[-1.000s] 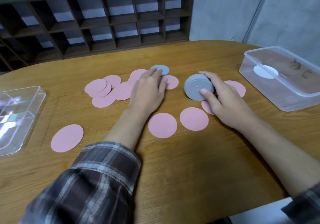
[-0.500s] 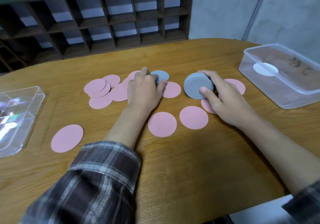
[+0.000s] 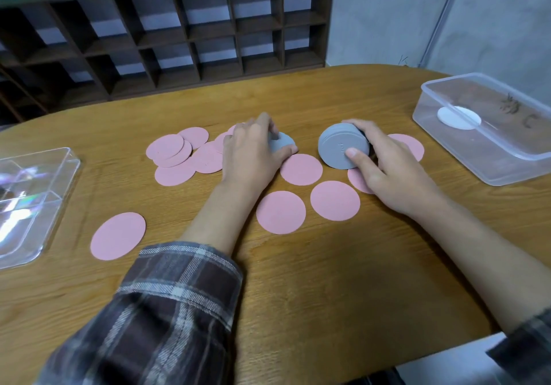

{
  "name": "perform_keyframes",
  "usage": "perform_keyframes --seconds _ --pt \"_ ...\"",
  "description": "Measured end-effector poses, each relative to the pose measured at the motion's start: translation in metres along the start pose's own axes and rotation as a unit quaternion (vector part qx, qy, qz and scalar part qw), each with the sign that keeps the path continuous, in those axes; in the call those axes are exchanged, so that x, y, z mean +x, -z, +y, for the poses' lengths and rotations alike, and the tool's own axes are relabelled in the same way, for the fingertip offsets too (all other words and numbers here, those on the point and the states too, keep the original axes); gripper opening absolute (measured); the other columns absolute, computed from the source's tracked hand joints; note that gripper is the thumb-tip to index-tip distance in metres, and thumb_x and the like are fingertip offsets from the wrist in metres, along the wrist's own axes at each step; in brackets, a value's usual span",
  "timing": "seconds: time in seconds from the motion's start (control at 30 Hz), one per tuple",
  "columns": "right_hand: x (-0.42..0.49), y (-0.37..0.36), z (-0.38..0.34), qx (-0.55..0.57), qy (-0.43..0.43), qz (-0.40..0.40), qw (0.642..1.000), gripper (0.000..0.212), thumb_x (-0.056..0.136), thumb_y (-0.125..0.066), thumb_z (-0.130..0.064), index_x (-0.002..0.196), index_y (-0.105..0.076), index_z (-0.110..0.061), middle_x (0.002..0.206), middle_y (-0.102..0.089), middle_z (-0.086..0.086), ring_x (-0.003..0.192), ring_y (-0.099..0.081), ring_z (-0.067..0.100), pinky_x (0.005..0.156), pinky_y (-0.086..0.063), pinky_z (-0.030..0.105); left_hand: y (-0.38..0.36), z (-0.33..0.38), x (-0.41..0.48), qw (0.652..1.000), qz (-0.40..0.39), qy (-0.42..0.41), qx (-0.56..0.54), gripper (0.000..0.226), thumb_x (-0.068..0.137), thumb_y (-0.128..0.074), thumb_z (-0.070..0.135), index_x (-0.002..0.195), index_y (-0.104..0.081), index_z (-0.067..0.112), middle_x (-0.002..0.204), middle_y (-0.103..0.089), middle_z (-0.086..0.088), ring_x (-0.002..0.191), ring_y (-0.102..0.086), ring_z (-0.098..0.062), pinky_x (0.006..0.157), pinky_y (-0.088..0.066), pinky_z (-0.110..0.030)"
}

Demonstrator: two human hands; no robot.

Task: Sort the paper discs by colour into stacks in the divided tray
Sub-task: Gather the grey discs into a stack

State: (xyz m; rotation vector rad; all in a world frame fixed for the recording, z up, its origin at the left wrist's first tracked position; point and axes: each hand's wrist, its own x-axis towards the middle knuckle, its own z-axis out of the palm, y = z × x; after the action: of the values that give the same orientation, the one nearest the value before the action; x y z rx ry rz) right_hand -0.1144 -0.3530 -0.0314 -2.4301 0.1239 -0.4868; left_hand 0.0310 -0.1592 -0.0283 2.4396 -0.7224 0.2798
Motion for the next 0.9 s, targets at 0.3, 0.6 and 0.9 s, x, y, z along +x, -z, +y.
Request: perform_keyframes --seconds 0.3,0.6,0.9 --pt "-0.002 0.002 -0.002 0.010 -0.020 0.019 1.000 0.063 0.107 -0.052 -0.028 0.162 -0.022 -0.036 0.121 -0.063 -0.002 0.099 -0.061 0.011 0.090 -0.049 0.031 0.007 0.003 -0.012 0.987 0.053 -0.018 -0.150 0.018 0.091 -0.074 0.018 0.109 -0.076 0.018 0.106 -0.073 0.004 0.092 -0.061 -0.013 0.084 -0.047 -0.026" --pt "-0.001 0.002 -0.002 0.021 0.013 0.035 0.999 0.055 0.107 -0.052 -0.018 0.158 -0.039 -0.032 0.144 -0.059 -0.006 0.114 -0.052 -0.006 0.093 -0.033 0.000 0.008 0.016 -0.033 0.940 -0.002 -0.033 -0.339 0.009 0.094 -0.075 0.017 0.093 -0.069 0.023 0.091 -0.072 0.006 0.082 -0.064 -0.009 0.073 -0.052 -0.027" --pt "-0.004 0.000 -0.008 0.061 0.034 0.000 0.998 0.046 0.112 -0.039 -0.022 0.155 -0.043 -0.035 0.146 -0.056 -0.010 0.123 -0.050 -0.007 0.096 -0.035 0.007 -0.006 0.030 -0.043 0.946 0.014 -0.029 -0.323 0.021 0.084 -0.086 0.016 0.093 -0.068 0.014 0.084 -0.071 -0.003 0.062 -0.061 -0.006 0.061 -0.051 -0.019"
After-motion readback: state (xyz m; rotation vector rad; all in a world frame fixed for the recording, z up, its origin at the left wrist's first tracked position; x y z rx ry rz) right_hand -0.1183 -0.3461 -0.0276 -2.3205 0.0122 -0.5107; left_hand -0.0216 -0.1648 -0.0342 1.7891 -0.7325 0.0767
